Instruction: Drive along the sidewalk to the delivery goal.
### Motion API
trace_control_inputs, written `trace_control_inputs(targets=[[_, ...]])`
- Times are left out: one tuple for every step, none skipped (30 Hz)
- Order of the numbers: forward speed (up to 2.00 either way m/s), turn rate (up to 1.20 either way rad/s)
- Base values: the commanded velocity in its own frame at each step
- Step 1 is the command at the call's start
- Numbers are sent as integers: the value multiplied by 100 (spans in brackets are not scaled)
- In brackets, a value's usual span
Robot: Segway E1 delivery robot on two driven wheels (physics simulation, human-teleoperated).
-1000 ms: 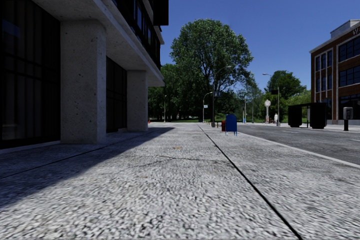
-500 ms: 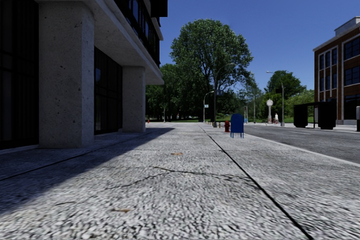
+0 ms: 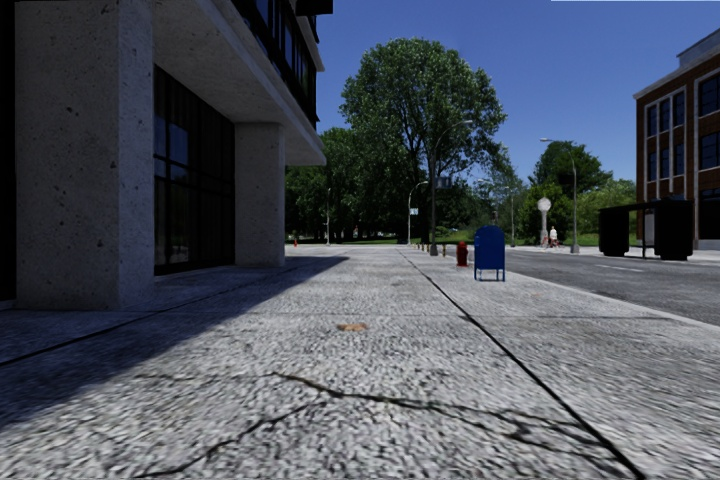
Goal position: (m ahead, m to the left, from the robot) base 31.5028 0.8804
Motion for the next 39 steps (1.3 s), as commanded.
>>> trace_control_inputs(targets=[[199,0],[199,0],[199,0],[199,0],[199,0],[199,0],[199,0],[199,0],[199,0],[199,0],[199,0],[199,0],[199,0],[199,0],[199,0],[199,0],[199,0],[199,0],[199,0],[199,0],[199,0],[199,0],[199,0],[199,0],[199,0],[199,0],[199,0],[199,0],[199,0],[199,0],[199,0],[199,0],[199,0],[199,0],[199,0],[199,0],[199,0],[199,0],[199,0]])
